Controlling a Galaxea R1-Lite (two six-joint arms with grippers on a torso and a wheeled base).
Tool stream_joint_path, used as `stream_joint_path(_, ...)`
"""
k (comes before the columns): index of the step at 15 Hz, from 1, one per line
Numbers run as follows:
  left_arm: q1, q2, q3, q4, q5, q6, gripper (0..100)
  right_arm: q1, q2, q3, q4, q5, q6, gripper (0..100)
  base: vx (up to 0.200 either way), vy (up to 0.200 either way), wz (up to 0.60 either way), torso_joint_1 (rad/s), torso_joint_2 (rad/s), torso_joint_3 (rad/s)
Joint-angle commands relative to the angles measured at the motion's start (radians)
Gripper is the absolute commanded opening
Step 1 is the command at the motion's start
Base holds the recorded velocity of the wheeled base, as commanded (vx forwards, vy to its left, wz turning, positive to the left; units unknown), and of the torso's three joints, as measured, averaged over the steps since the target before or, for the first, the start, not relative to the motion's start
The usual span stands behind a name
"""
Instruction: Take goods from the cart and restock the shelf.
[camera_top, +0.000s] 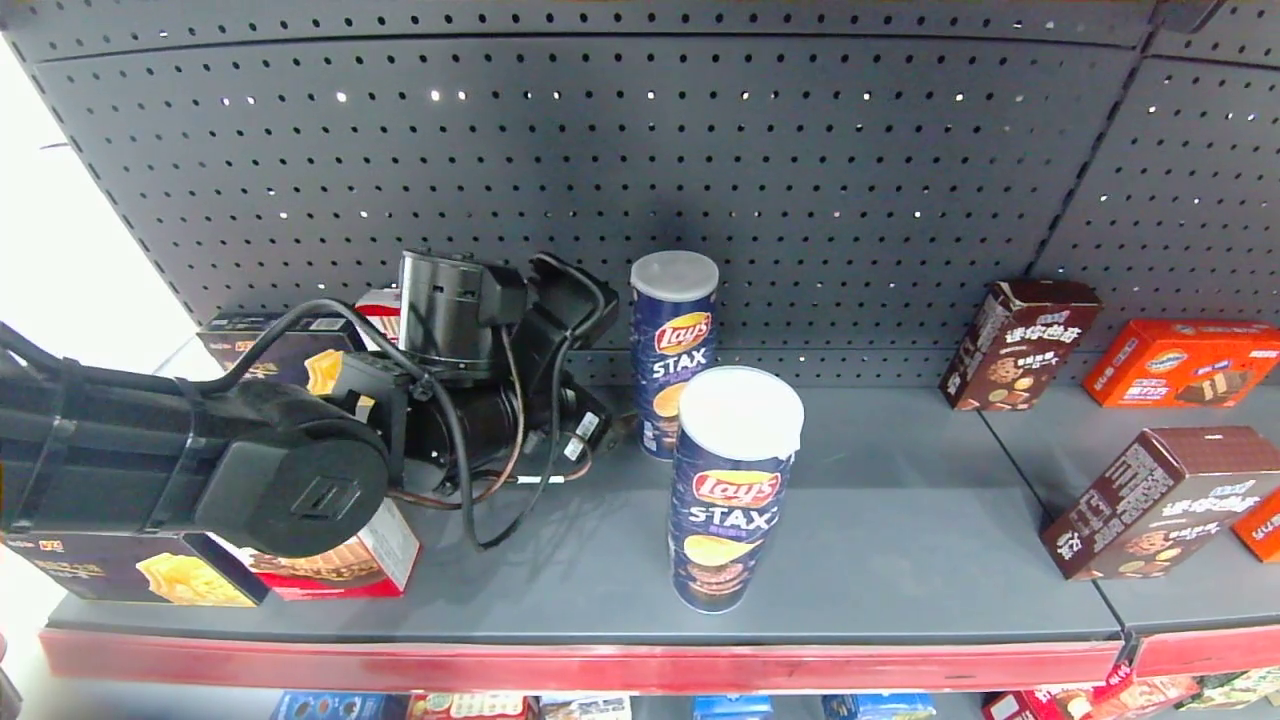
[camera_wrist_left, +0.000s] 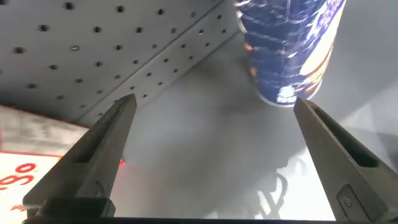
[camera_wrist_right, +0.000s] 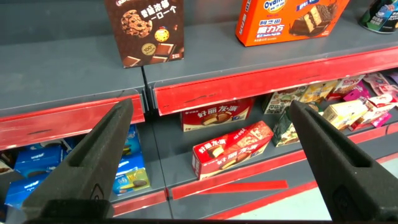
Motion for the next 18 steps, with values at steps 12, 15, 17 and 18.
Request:
stream_joint_path(12,0.003,0.071,-0.077,-0.001,0.017,-0.023,100,0.0,0.001,0.0,0.0,0.0,0.0,100,0.0,0.0,0.0,0.0,0.0,0.0)
stream_joint_path(15,0.006,0.079,-0.081,-0.003,0.02,-0.023,100,0.0,0.001,0.0,0.0,0.0,0.0,100,0.0,0.0,0.0,0.0,0.0,0.0)
stream_joint_path(17,0.005,0.077,-0.066,-0.037,0.022,-0.023,100,0.0,0.001,0.0,0.0,0.0,0.0,100,0.0,0.0,0.0,0.0,0.0,0.0)
stream_joint_path(18,0.005,0.073,-0.057,-0.038,0.027,-0.023,100,0.0,0.001,0.0,0.0,0.0,0.0,100,0.0,0.0,0.0,0.0,0.0,0.0)
